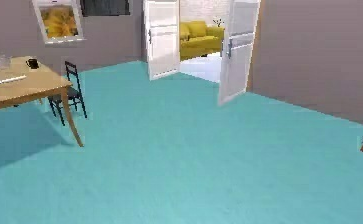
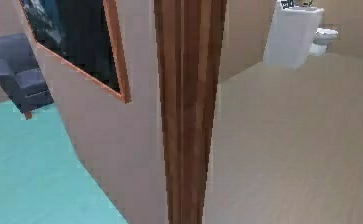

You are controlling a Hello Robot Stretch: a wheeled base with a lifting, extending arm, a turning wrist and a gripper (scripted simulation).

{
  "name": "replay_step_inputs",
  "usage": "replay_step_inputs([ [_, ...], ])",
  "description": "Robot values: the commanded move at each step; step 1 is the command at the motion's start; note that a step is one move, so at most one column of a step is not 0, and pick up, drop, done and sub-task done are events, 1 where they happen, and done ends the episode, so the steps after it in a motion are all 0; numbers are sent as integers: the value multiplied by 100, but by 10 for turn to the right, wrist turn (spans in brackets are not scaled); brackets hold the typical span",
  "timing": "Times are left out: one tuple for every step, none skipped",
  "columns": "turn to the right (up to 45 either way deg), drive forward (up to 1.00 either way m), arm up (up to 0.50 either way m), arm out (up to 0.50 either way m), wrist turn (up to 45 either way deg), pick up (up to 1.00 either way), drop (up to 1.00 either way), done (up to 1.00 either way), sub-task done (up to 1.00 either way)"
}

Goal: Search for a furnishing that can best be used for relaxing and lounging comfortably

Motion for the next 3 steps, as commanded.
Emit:
replay_step_inputs([
  [420, 0, 0, 0, 0, 0, 0, 0, 0],
  [0, 100, 0, 0, 0, 0, 0, 0, 0],
  [30, 0, 0, 0, 0, 0, 0, 0, 0],
])
